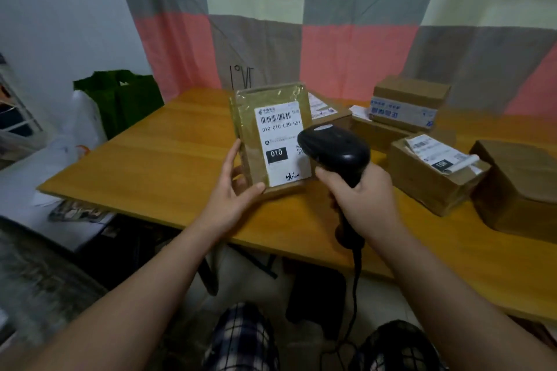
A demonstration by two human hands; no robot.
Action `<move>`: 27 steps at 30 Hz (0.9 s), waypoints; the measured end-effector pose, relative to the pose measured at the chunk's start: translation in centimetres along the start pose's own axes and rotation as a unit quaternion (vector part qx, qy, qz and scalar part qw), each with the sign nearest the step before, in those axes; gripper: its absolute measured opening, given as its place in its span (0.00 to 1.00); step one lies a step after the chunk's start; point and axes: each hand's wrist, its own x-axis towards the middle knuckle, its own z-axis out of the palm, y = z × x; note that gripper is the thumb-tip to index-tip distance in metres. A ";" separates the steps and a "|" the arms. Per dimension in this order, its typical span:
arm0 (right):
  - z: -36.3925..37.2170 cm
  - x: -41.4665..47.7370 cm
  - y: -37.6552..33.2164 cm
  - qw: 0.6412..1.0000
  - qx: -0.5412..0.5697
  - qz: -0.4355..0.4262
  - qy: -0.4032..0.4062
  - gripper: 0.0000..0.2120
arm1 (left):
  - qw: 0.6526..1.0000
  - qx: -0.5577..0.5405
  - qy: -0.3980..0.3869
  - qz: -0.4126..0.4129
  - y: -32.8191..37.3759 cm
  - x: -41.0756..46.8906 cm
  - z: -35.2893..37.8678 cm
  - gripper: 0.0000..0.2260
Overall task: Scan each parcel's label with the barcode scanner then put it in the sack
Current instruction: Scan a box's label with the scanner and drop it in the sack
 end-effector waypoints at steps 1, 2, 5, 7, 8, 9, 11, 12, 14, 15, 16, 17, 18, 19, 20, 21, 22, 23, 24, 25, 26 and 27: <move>0.8 -0.5 0.0 1.000 -0.003 -0.006 -0.001 0.06 | 1.000 0.015 -0.004 -0.009 -0.7 -0.5 -0.5 0.37; 1.5 -1.0 0.1 1.000 -0.001 -0.007 0.002 0.07 | 1.000 0.023 -0.007 -0.016 -1.2 -0.8 -0.9 0.37; 2.9 -1.8 0.7 1.000 0.015 0.010 0.015 0.08 | 0.999 0.028 0.006 -0.027 -2.3 -1.4 -1.7 0.38; 3.5 -2.2 0.9 0.999 0.020 0.017 0.019 0.10 | 0.999 0.032 0.006 -0.022 -2.2 -1.7 -1.6 0.38; 3.8 -2.4 0.9 0.999 0.024 0.018 0.023 0.11 | 0.999 0.031 0.004 -0.019 -2.1 -1.7 -1.6 0.38; 4.0 -2.5 1.0 0.999 0.027 0.018 0.027 0.11 | 0.999 0.029 0.004 -0.016 -1.9 -1.8 -1.4 0.38; 4.1 -2.6 0.9 0.999 0.028 0.018 0.031 0.09 | 0.999 0.033 0.006 -0.010 -2.0 -1.7 -1.4 0.38; 4.1 -2.6 0.9 0.999 0.026 0.019 0.031 0.09 | 0.999 0.035 0.007 -0.008 -2.1 -1.7 -1.4 0.38; 4.0 -2.7 0.8 0.999 0.018 0.022 0.026 0.09 | 0.999 0.037 0.004 -0.010 -2.2 -1.6 -1.5 0.38; 4.0 -2.7 0.7 0.999 0.015 0.021 0.023 0.09 | 0.999 0.036 0.002 -0.014 -2.2 -1.6 -1.5 0.38; 4.0 -2.8 0.6 1.000 0.013 0.020 0.020 0.09 | 0.999 0.034 0.001 -0.016 -2.2 -1.6 -1.5 0.39; 3.9 -2.8 0.5 1.000 0.010 0.019 0.017 0.09 | 0.999 0.033 0.001 -0.017 -2.2 -1.6 -1.5 0.39; 3.9 -2.8 0.5 1.000 0.008 0.020 0.017 0.10 | 0.999 0.031 0.002 -0.017 -2.2 -1.6 -1.5 0.39; 3.9 -2.8 0.4 1.000 0.008 0.021 0.017 0.10 | 0.999 0.032 0.002 -0.017 -2.3 -1.6 -1.5 0.39; 3.8 -2.9 0.4 1.000 0.010 0.021 0.018 0.11 | 0.999 0.032 0.001 -0.017 -2.3 -1.6 -1.5 0.39; 3.8 -2.9 0.5 1.000 0.012 0.019 0.018 0.11 | 0.999 0.033 0.001 -0.014 -2.2 -1.6 -1.5 0.39; 3.8 -2.9 0.5 1.000 0.014 0.016 0.018 0.11 | 0.999 0.032 0.002 -0.012 -2.1 -1.6 -1.5 0.39; 3.8 -3.0 0.5 1.000 0.018 0.015 0.017 0.12 | 1.000 0.029 0.005 -0.010 -1.9 -1.7 -1.5 0.39; 3.9 -3.0 0.5 0.999 0.024 0.015 0.015 0.12 | 1.000 0.026 0.012 -0.006 -1.8 -1.8 -1.5 0.39; 4.1 -3.1 0.5 0.999 0.030 0.016 0.011 0.12 | 1.000 0.022 0.022 -0.003 -1.7 -2.1 -1.6 0.38; 4.3 -3.2 0.5 0.999 0.032 0.016 0.004 0.12 | 0.999 0.014 0.034 -0.001 -1.5 -2.6 -1.8 0.38; 4.5 -3.3 0.4 0.999 0.035 0.015 -0.005 0.12 | 0.999 0.008 0.049 -0.001 -1.4 -3.3 -2.0 0.38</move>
